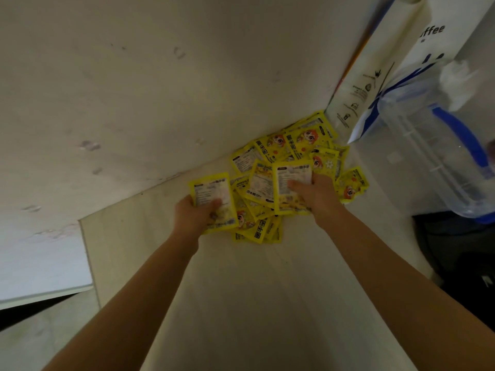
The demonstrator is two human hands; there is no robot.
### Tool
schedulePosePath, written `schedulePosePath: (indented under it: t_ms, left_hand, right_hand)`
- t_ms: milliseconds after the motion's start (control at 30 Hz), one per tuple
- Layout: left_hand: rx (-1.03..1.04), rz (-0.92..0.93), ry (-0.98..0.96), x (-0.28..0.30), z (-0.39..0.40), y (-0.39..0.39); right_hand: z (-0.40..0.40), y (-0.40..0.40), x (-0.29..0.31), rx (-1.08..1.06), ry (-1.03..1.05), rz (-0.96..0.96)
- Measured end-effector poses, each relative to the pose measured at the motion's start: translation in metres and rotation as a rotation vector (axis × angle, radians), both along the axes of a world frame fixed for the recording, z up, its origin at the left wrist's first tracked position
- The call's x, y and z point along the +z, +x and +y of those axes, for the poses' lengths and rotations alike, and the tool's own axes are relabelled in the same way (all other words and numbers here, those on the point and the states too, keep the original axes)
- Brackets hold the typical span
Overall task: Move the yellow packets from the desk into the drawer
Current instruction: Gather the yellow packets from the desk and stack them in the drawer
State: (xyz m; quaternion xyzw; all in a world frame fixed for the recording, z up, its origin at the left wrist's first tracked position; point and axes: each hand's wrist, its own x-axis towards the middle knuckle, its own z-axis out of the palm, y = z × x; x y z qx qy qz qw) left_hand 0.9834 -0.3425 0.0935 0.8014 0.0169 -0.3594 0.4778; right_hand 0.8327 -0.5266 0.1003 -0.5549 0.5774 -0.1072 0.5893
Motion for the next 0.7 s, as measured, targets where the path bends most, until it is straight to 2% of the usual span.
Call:
schedulePosePath:
  t_ms: [67, 233, 433, 700]
  left_hand:
    - [0.035, 0.059, 0.022, -0.008, 0.002, -0.009]
    - [0.128, 0.181, 0.037, -0.025, 0.010, -0.024]
    - [0.213, 0.310, -0.061, -0.028, 0.013, -0.036]
    - [0.272, 0.368, -0.093, -0.027, 0.001, -0.042]
  right_hand:
    - [0.003, 0.013, -0.006, -0.031, 0.063, -0.017]
    - [0.004, 0.029, -0.020, -0.017, 0.070, 0.037]
    - [0.004, 0.042, -0.024, -0.005, 0.094, 0.049]
    - [0.006, 0.048, -0.026, 0.008, 0.050, 0.104]
